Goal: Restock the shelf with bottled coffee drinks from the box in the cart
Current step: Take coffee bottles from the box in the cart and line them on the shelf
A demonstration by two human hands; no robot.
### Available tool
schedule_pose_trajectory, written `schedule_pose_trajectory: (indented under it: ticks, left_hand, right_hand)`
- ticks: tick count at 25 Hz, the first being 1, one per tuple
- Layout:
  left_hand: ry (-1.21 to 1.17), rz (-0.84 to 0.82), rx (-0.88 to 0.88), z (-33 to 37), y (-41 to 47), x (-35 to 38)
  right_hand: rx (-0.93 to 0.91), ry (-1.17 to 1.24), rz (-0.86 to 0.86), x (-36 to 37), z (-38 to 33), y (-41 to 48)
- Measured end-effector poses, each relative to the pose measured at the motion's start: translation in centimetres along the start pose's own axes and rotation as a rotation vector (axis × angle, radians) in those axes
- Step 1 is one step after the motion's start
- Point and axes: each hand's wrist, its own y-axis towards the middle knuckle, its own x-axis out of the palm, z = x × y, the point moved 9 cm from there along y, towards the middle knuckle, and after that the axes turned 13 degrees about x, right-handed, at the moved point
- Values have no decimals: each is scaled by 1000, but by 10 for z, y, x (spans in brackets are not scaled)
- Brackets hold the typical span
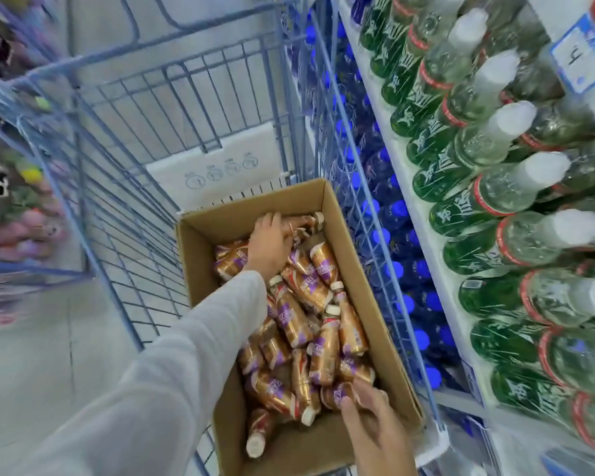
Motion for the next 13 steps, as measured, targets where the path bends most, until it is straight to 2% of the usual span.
schedule_pose_trajectory:
  ticks: [4, 7, 9, 11, 13]
  left_hand:
    - [227, -16, 72, -13, 29, 32]
    - [400, 20, 51, -12, 35, 40]
    - [444, -39, 36, -9, 36, 40]
    - [301, -83, 10, -10, 27, 38]
    - [-35, -33, -28, -11, 3, 25]
  right_hand:
    - [34, 46, 25, 15, 8, 10]
    - [54, 13, -46, 29, 9, 17]
    - [56, 8, -39, 26, 8, 19]
    - [80, 21, -56, 21, 6, 17]
    - [92, 6, -70, 14, -11, 18]
